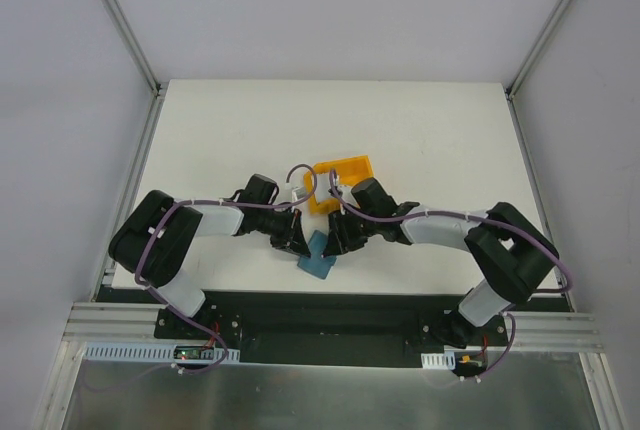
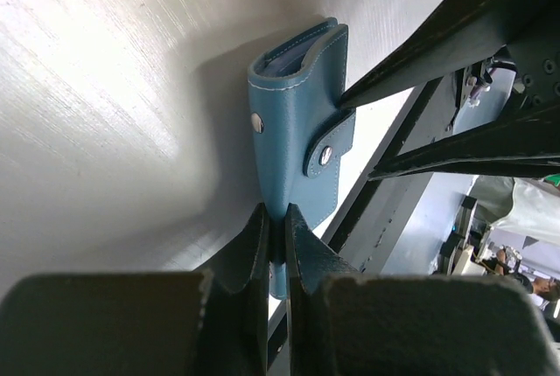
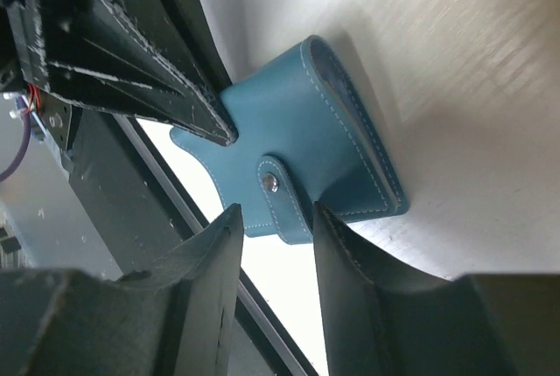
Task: Put the credit cards into the card holder
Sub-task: Open the card holder at the center of the board.
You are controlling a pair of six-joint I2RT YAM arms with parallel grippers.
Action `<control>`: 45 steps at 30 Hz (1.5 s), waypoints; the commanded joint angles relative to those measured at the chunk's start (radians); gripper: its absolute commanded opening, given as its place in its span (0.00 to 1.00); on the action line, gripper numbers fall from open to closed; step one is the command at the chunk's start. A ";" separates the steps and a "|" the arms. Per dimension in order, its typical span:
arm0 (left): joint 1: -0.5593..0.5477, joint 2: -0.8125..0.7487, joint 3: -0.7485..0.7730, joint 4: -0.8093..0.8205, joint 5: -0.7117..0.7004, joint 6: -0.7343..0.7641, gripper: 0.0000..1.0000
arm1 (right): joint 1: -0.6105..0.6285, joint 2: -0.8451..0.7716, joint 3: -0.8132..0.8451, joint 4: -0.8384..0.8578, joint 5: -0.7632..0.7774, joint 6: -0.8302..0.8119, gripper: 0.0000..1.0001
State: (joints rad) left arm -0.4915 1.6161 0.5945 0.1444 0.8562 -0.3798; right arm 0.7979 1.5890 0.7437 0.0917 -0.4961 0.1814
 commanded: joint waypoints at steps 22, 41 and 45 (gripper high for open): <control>-0.007 0.001 0.028 0.006 -0.098 -0.047 0.00 | 0.030 0.149 0.046 0.051 -0.249 -0.028 0.23; 0.019 -0.068 -0.055 -0.023 -0.474 -0.252 0.00 | 0.046 -0.007 -0.130 0.074 -0.358 -0.143 0.01; 0.018 -0.113 -0.088 0.011 -0.392 -0.235 0.00 | 0.035 -0.027 -0.152 0.042 -0.242 -0.119 0.20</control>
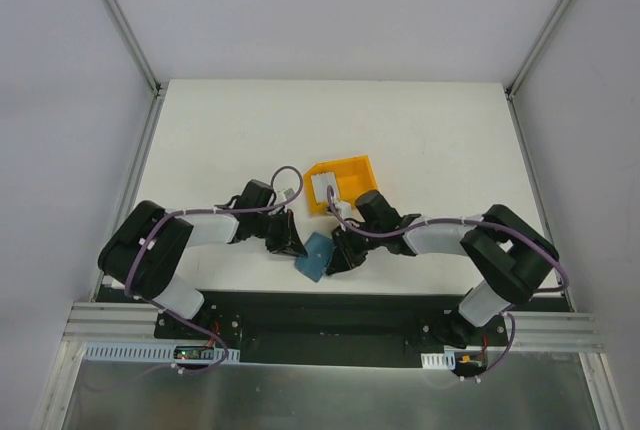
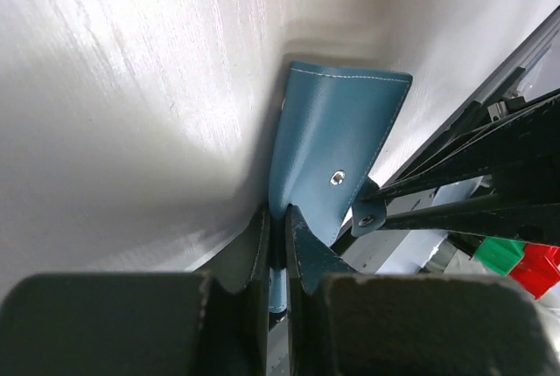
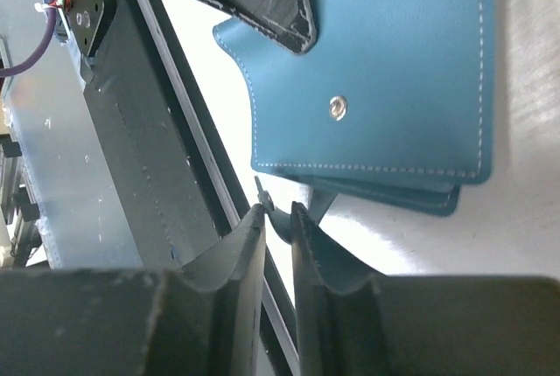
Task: Put the credit cards into the card holder
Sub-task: Open the card holder at the center of the board.
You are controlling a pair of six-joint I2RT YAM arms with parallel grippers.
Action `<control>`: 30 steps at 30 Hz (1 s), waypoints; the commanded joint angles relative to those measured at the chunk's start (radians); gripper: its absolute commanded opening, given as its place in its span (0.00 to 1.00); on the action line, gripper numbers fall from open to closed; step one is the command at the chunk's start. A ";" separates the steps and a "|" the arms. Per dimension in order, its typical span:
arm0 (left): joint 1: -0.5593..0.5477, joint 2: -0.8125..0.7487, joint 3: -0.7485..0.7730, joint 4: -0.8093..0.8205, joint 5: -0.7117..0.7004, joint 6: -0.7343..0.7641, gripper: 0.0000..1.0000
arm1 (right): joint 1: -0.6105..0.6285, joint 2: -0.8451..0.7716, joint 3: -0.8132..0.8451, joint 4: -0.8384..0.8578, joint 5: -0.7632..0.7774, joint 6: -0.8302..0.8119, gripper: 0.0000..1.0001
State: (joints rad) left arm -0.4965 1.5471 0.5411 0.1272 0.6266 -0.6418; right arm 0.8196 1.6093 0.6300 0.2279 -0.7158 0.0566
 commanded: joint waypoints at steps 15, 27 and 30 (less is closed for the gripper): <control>-0.163 -0.283 -0.081 -0.078 -0.294 -0.174 0.00 | -0.008 -0.325 -0.018 -0.360 0.403 0.471 0.52; -0.241 -0.429 -0.173 -0.104 -0.513 -0.280 0.00 | 0.070 -0.184 0.040 -0.209 0.492 0.601 0.64; -0.247 -0.472 -0.175 -0.124 -0.528 -0.292 0.00 | 0.114 -0.164 0.089 -0.220 0.542 0.637 0.65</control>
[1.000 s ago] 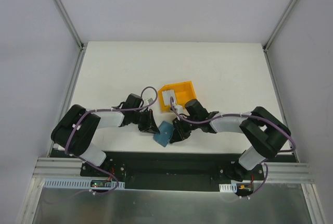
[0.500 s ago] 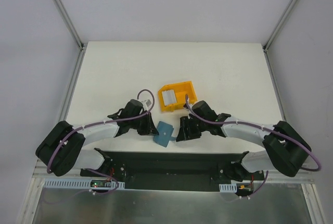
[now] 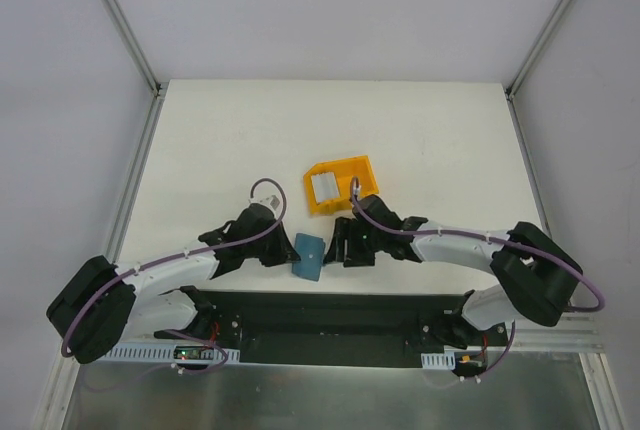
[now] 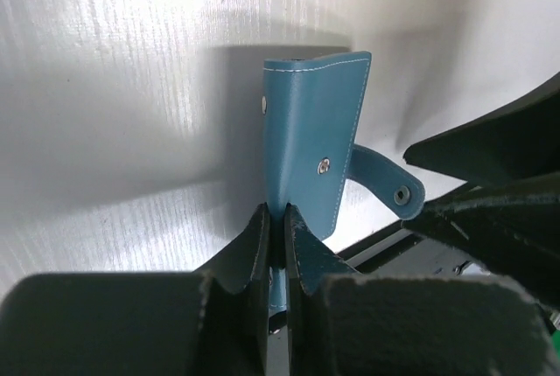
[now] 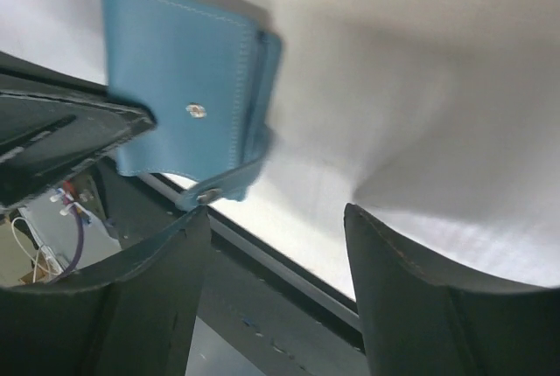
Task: Put the credit cards into the card holder
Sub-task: Open the card holder at the center of the board.
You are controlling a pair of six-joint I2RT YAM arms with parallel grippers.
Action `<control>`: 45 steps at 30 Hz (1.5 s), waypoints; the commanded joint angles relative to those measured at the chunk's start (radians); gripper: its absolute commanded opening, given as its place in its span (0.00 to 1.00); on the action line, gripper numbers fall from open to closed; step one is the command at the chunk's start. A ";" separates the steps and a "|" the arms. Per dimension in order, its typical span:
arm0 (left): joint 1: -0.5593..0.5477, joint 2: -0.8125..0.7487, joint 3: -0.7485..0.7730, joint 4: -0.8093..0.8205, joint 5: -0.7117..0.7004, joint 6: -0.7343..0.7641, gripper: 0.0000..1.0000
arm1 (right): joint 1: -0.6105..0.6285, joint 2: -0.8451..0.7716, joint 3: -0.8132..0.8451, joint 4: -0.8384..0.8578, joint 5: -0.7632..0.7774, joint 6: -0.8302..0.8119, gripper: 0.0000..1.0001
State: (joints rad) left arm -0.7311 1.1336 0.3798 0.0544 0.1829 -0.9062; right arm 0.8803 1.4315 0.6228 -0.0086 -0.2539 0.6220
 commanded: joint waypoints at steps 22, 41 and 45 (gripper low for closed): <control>-0.021 -0.126 0.010 -0.131 -0.120 -0.026 0.00 | 0.108 0.191 0.304 -0.197 0.205 0.024 0.44; -0.022 -0.130 0.027 -0.194 -0.178 0.027 0.59 | 0.106 0.050 0.204 -0.117 0.186 -0.016 0.01; -0.022 -0.158 0.051 -0.225 -0.204 0.076 0.79 | 0.106 0.000 0.192 -0.087 0.151 -0.028 0.00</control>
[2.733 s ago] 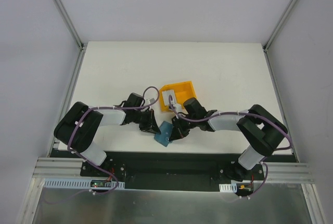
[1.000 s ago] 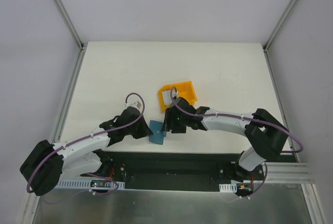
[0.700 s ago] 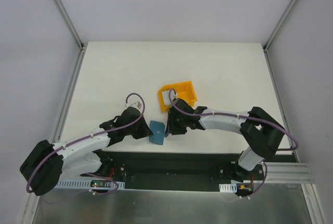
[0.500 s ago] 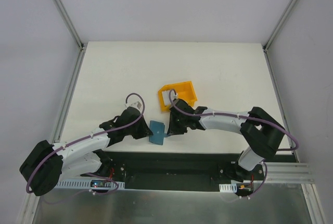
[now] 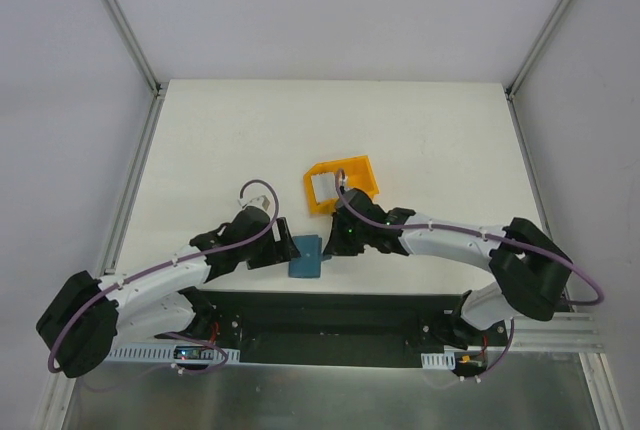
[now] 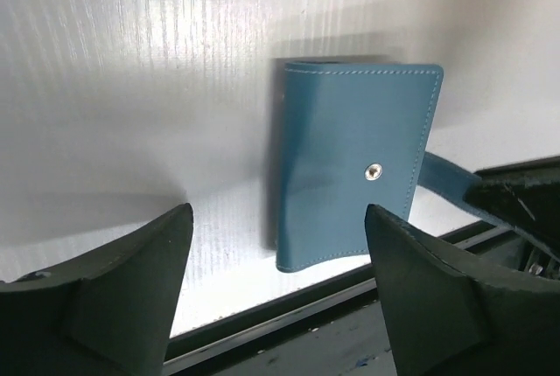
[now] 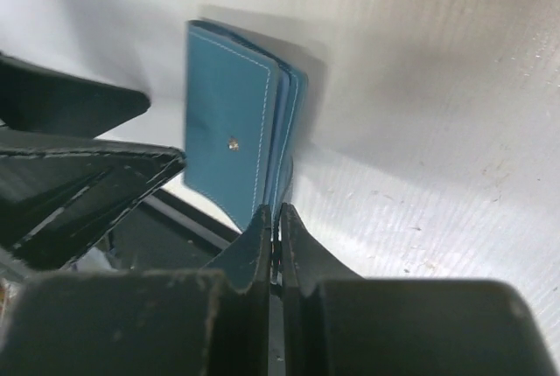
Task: Put the credit cards into the card holder
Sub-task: Open the card holder at the center of the board.
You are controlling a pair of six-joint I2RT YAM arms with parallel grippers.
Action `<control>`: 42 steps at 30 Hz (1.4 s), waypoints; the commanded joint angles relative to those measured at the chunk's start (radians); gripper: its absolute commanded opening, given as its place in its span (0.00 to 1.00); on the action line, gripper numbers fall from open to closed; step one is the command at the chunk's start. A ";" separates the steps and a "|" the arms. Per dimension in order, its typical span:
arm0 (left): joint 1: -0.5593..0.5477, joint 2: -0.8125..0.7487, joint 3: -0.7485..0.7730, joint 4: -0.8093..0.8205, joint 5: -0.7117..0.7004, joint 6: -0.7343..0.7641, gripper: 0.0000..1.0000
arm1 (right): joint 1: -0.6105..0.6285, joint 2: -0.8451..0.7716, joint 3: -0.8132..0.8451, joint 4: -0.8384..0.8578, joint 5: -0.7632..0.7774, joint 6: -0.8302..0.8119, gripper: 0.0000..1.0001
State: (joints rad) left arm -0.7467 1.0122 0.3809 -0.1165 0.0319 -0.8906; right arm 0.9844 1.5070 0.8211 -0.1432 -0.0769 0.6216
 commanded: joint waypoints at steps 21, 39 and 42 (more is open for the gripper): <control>-0.005 0.009 0.151 -0.040 0.080 0.114 0.64 | 0.003 -0.139 -0.014 0.139 -0.104 -0.013 0.01; -0.008 0.052 0.191 -0.041 0.095 0.153 0.22 | 0.007 -0.153 -0.002 0.148 -0.100 -0.019 0.01; -0.006 0.045 0.191 -0.048 0.083 0.154 0.18 | 0.005 -0.151 0.003 0.148 -0.101 -0.020 0.01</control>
State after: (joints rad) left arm -0.7467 1.0607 0.5438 -0.1551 0.1139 -0.7601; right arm 0.9863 1.3861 0.8047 -0.0189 -0.1726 0.6086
